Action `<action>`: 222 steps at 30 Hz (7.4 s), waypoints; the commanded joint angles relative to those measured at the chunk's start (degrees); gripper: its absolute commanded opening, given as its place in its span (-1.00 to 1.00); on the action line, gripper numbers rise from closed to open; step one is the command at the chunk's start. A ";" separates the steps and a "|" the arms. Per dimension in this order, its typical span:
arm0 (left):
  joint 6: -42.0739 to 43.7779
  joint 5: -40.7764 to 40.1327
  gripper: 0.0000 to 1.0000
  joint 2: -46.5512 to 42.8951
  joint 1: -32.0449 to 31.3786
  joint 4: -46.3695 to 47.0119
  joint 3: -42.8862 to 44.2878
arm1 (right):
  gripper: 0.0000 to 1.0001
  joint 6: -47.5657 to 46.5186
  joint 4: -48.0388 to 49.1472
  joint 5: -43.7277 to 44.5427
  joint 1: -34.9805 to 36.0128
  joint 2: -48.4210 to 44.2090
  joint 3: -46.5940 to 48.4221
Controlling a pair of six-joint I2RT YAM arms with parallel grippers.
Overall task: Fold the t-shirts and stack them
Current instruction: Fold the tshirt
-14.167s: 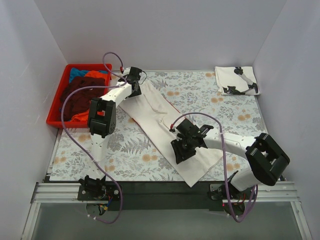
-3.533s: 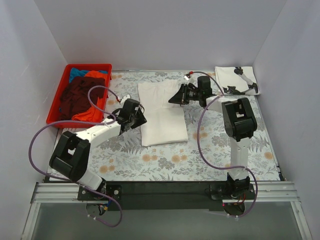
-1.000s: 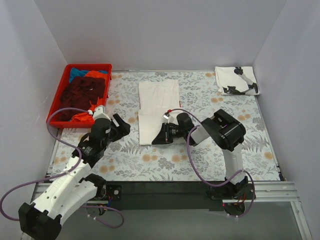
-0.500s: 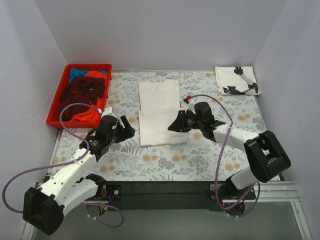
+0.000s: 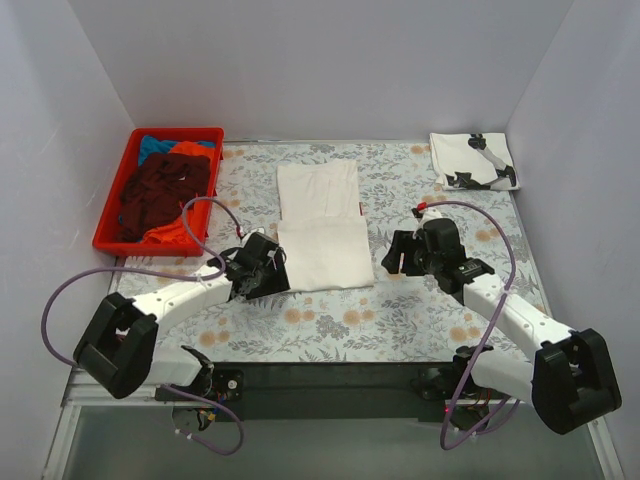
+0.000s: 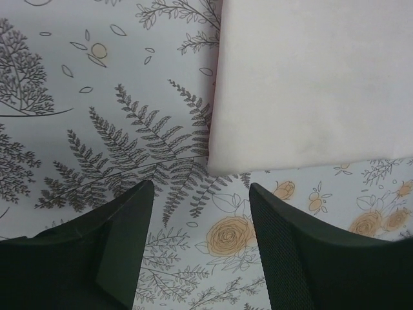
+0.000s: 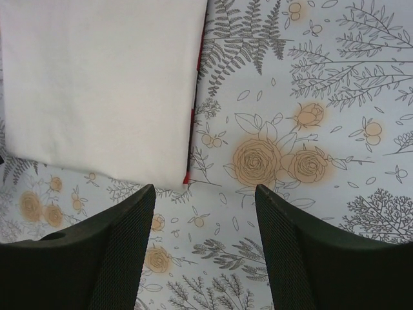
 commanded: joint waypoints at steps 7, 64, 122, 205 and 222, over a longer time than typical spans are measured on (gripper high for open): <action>-1.19 -7.95 -0.06 11.01 -5.09 -1.17 8.36 | 0.40 -2.37 0.72 0.59 0.25 -3.41 -3.87; -7.60 -8.22 -1.00 12.87 -11.60 -7.15 3.36 | -0.05 3.52 -14.20 13.51 17.38 29.55 12.82; -41.44 8.13 -1.00 -3.84 -49.92 -40.10 10.89 | -0.97 16.97 -60.70 -4.69 40.59 -4.99 9.73; -0.40 12.52 -1.00 4.32 -6.42 -17.00 25.32 | -0.97 -20.12 -56.32 -13.65 -0.27 14.25 36.73; 4.09 8.04 -1.00 20.24 -1.67 -6.63 29.99 | -0.97 -19.25 -45.43 -8.82 -7.84 26.38 35.59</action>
